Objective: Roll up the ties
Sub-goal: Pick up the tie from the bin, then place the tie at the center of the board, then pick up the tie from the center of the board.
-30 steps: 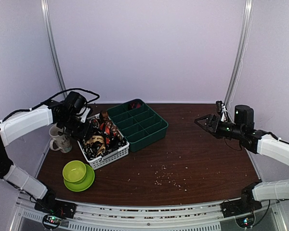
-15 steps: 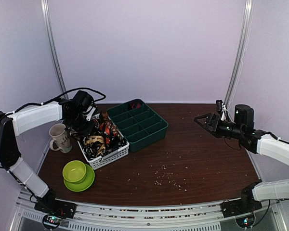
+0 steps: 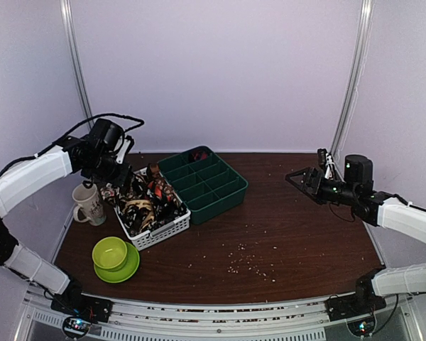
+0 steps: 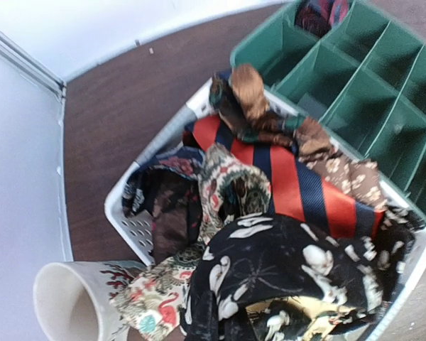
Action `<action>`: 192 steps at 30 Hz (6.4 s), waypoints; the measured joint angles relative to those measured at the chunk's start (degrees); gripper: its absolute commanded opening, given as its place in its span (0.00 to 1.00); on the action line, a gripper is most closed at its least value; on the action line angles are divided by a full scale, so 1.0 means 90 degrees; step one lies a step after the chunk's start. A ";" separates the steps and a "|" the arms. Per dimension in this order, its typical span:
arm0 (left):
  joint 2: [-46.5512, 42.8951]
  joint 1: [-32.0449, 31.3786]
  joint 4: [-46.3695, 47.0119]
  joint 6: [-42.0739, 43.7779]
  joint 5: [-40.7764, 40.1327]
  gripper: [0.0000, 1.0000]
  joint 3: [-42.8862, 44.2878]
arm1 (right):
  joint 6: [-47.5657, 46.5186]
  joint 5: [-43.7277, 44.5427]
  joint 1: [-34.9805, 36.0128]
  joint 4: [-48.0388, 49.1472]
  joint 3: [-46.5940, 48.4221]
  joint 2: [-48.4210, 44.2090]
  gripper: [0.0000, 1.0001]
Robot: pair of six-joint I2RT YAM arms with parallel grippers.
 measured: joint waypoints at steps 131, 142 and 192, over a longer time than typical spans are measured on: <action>0.1603 -0.2385 -0.0066 0.0007 0.2722 0.02 0.0100 | -0.0141 0.3837 0.3747 -0.3296 -0.0367 -0.0772 0.72; 0.0588 -0.2497 -0.0029 0.0260 0.1894 0.68 -0.0345 | -0.0818 0.3043 0.4391 -0.2089 0.0087 0.1331 0.71; 0.3575 -0.3303 0.2761 0.0828 0.6805 0.00 0.1613 | 0.0257 0.0860 0.1226 -0.0733 -0.2331 -0.3388 0.85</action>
